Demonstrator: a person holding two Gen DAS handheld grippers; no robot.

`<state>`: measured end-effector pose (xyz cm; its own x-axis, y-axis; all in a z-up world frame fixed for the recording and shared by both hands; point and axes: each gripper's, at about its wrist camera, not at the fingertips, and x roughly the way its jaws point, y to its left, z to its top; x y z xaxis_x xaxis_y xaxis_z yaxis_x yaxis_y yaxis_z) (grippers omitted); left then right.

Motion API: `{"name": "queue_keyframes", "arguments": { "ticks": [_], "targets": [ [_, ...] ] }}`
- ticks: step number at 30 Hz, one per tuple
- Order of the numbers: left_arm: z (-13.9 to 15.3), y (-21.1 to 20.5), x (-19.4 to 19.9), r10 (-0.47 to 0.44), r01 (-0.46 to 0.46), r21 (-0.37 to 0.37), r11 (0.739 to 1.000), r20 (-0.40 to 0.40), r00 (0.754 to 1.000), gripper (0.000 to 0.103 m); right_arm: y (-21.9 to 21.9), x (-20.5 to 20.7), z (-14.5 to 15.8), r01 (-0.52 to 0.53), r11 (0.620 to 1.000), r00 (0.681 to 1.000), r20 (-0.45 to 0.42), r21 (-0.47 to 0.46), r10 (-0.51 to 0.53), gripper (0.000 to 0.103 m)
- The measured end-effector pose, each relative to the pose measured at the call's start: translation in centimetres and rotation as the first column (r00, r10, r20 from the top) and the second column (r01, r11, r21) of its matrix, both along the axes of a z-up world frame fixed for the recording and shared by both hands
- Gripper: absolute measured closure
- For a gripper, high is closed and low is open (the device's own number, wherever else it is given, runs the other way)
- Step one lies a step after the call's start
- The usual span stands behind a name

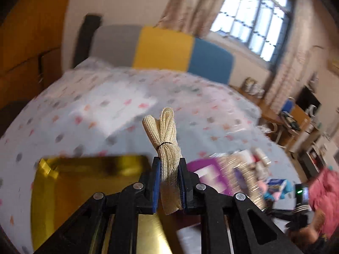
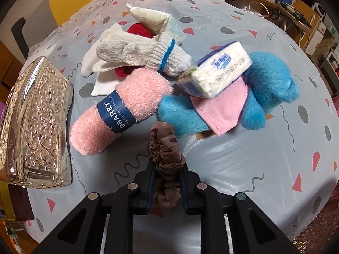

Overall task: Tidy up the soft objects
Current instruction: 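Carry the cream cloth into the gold tray with left gripper while right gripper grasps the brown scrunchie, then lift the brown scrunchie with the right gripper and drop it into the gold tray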

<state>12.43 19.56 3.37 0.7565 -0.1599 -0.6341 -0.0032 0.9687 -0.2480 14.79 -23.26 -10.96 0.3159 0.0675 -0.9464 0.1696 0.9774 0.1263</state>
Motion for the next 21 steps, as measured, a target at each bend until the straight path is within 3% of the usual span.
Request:
{"name": "queue_keyframes", "arguments": {
  "ticks": [6, 11, 12, 16, 21],
  "targets": [
    [-6.9, 3.5, -1.1, 0.087, -0.089, -0.011, 0.996, -0.146, 0.985, 0.086, 1.4, -0.5, 0.0, -0.026, 0.999, 1.000, 0.009, -0.042, 0.027, 0.083],
    [-9.5, 2.9, -0.9, 0.108, -0.110, 0.001, 0.994, -0.192, 0.975, 0.080, 1.8, -0.8, 0.0, -0.036, 0.997, 0.999, 0.015, -0.064, 0.037, 0.083],
    [-9.6, 2.9, -0.9, 0.113, -0.115, 0.000, 0.993, -0.197, 0.974, 0.077, 2.1, -0.9, 0.0, -0.040, 0.997, 0.999, 0.016, -0.071, 0.041, 0.083],
    [-9.2, 2.6, -1.4, 0.143, -0.142, 0.020, 0.990, -0.180, 0.973, 0.051, 2.8, -1.1, 0.0, -0.052, 0.994, 0.998, 0.021, -0.095, 0.054, 0.083],
    [-7.8, 2.5, -2.7, 0.190, -0.182, 0.067, 0.981, -0.140, 0.972, 0.038, 3.6, -1.2, 0.0, -0.061, 0.992, 0.998, 0.026, -0.107, 0.065, 0.083]
  ]
}}
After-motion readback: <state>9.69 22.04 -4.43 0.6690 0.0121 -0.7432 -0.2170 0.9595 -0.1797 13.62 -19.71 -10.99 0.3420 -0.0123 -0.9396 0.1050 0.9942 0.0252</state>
